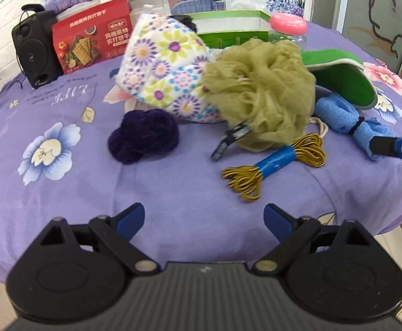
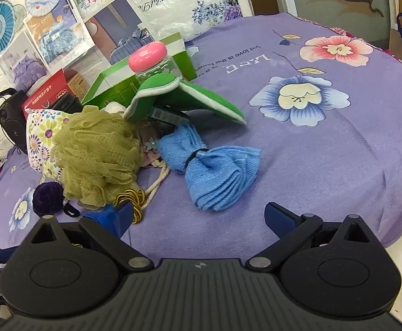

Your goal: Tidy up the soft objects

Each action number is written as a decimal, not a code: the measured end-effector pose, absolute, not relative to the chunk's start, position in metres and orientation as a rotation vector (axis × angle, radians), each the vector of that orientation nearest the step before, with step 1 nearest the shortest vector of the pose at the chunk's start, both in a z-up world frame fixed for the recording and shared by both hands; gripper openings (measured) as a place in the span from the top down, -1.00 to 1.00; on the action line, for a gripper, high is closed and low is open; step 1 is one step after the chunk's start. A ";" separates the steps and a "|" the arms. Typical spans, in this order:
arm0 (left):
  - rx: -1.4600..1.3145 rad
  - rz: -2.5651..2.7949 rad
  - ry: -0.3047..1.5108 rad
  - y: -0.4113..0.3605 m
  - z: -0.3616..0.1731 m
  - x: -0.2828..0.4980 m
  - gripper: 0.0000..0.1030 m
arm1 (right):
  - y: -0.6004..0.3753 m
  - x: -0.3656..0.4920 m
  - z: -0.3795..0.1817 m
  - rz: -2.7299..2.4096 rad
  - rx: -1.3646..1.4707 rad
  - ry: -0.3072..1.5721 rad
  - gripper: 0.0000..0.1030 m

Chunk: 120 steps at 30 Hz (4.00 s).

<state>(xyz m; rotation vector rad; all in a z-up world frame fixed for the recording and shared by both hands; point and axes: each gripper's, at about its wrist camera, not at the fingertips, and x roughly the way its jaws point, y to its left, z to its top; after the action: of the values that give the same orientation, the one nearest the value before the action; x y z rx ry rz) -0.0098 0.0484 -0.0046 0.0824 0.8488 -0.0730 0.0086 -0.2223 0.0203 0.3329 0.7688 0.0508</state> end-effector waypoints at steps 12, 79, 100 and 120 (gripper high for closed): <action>0.188 -0.268 0.778 0.016 -0.008 0.024 -0.80 | -0.210 0.049 0.012 0.059 0.207 0.803 -0.72; 0.016 -0.495 0.618 0.078 0.153 0.081 0.74 | -0.183 0.112 0.140 0.545 -0.133 0.405 0.68; 0.036 -0.277 0.763 0.077 0.123 0.349 -0.30 | -0.160 0.344 0.128 0.460 -0.197 0.615 0.14; 0.062 -0.293 0.706 0.079 0.117 0.108 -0.30 | -0.245 0.096 0.097 0.400 0.077 0.584 -0.20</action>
<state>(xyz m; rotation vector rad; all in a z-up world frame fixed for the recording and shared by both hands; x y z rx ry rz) 0.1078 0.0790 0.1169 0.0624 0.7064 -0.2927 0.0964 -0.2454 0.0967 0.0775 0.5844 0.4002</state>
